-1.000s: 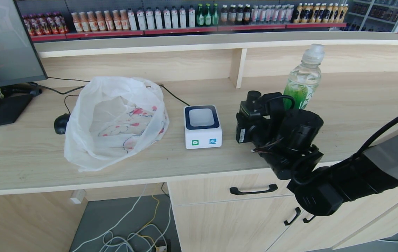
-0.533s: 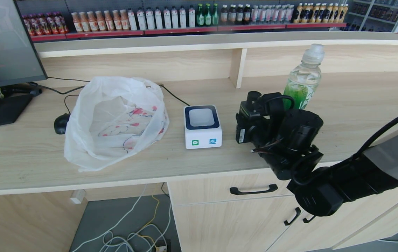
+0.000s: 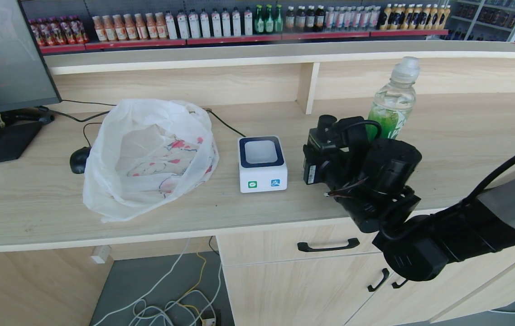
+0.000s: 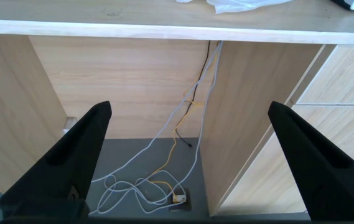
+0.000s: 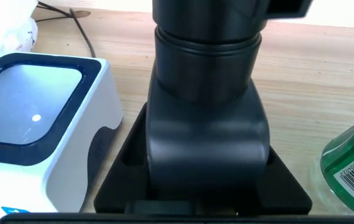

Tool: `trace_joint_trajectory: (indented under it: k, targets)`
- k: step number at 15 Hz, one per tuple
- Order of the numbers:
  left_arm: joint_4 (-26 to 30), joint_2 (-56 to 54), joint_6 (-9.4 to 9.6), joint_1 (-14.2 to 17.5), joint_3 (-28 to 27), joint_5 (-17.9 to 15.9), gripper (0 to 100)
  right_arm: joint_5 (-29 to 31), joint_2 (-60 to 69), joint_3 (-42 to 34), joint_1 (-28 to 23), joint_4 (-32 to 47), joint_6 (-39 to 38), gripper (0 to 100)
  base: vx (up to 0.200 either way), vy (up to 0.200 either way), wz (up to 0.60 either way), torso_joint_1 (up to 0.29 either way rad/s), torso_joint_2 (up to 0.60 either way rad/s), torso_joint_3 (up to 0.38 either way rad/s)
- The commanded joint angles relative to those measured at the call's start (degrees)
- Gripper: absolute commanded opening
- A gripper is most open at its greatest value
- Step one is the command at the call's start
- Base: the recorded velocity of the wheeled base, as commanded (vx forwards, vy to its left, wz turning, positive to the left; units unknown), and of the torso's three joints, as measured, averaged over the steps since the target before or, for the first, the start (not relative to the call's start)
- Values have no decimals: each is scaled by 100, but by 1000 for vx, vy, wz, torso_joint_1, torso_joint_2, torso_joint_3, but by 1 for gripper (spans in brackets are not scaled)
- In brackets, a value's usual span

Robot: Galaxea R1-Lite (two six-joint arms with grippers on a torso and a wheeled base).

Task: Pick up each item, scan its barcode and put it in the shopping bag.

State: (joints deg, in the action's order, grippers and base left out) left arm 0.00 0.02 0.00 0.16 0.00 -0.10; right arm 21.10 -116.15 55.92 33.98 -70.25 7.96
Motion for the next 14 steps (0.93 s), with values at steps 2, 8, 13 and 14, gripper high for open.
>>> trace_joint_trajectory:
  k: [2, 8, 13, 14]
  targets:
    - [0, -2, 0, 2, 0, 1, 100, -1, 242, 7, 118, -6, 83, 0, 0, 0, 0, 0, 0, 0]
    - [0, -2, 0, 2, 0, 1, 100, 26, 901, -257, 487, 3, 83, 0, 0, 0, 0, 0, 0, 0]
    - [0, -2, 0, 2, 0, 1, 100, 236, 1253, -582, 663, -208, 241, 0, 0, 0, 0, 0, 0, 0]
    - [0, -2, 0, 2, 0, 1, 100, 289, 1253, -688, 725, -393, 250, 0, 0, 0, 0, 0, 0, 0]
